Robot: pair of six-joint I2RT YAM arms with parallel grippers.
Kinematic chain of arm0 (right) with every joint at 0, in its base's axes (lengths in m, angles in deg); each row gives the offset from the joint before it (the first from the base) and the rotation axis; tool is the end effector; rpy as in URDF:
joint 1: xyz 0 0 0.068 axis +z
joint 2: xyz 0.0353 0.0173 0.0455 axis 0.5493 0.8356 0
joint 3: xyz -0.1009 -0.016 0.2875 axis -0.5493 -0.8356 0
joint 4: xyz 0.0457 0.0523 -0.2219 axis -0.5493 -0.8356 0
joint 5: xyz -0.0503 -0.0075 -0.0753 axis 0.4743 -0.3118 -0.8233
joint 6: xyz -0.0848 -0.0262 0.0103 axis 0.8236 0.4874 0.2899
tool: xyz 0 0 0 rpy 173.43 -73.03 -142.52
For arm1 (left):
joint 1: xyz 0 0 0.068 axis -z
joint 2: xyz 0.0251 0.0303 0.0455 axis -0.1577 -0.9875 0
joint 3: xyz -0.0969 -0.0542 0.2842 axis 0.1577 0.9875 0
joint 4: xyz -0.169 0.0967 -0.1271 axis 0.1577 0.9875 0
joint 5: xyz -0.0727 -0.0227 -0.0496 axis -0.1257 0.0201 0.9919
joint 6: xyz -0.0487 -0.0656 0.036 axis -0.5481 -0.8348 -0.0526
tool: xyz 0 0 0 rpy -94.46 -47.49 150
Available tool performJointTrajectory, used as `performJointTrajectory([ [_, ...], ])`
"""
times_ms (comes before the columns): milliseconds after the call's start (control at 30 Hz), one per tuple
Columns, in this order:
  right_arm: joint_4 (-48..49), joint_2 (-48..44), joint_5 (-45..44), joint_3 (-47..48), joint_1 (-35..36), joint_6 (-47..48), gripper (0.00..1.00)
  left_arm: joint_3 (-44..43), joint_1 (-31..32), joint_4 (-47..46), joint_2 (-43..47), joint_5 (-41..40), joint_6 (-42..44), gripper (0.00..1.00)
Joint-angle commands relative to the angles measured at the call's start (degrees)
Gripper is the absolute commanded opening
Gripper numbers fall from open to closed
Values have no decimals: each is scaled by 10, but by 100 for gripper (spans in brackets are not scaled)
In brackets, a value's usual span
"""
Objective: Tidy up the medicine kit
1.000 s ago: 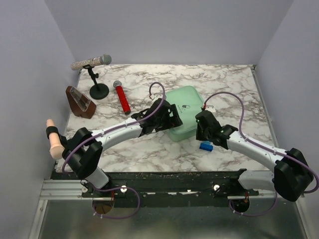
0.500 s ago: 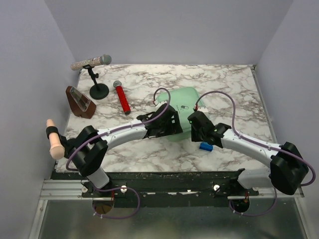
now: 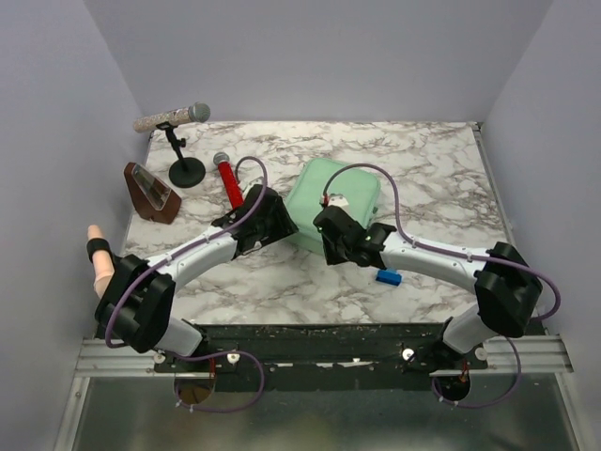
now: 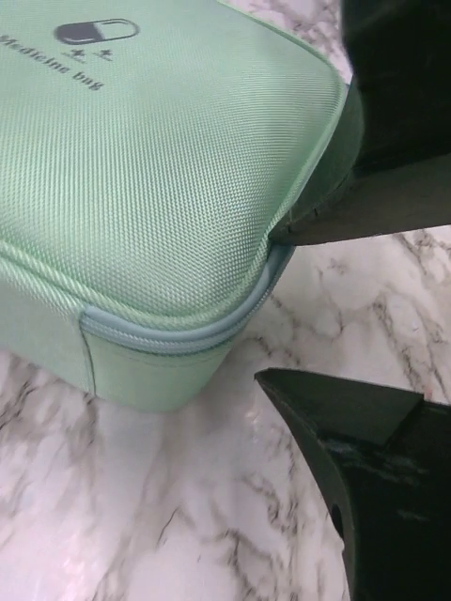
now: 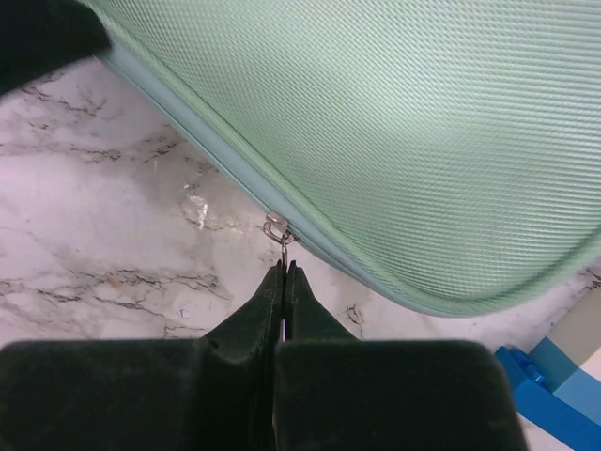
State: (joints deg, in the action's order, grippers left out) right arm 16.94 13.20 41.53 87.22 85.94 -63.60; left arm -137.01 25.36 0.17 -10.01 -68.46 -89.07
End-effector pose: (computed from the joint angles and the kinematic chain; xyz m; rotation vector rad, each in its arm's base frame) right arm 0.2106 0.2356 0.2367 -0.3429 2.4487 0.2398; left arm 0.2510 -0.1672 0.2295 -0.4306 2.4379 -0.6513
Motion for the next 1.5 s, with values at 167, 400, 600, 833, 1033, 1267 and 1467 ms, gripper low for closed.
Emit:
performJointTrajectory([
  [167, -38, -45, -51, -64, 6, 11, 1, 26, -67, 31, -48, -41, 60, 33],
  [400, -57, -102, -83, -131, 3, -3, 1, -15, -87, 31, -89, -33, 71, 33],
  [600, -62, -112, -87, -139, -15, -3, 1, -52, -107, 43, -110, -33, 81, 39],
  [833, -65, -107, -76, -117, -15, 16, 1, -5, -93, 31, -14, 19, 40, 82],
  [1033, -67, -104, -73, -103, -13, 27, 1, 16, 11, 34, 83, -14, -33, 99],
  [1267, -65, -89, -62, -79, -3, 32, 1, -39, 77, -23, 8, -27, -69, 99],
  [1467, -64, -73, -59, -58, 17, 39, 1, -104, 81, -1, -91, -19, -38, 99],
])
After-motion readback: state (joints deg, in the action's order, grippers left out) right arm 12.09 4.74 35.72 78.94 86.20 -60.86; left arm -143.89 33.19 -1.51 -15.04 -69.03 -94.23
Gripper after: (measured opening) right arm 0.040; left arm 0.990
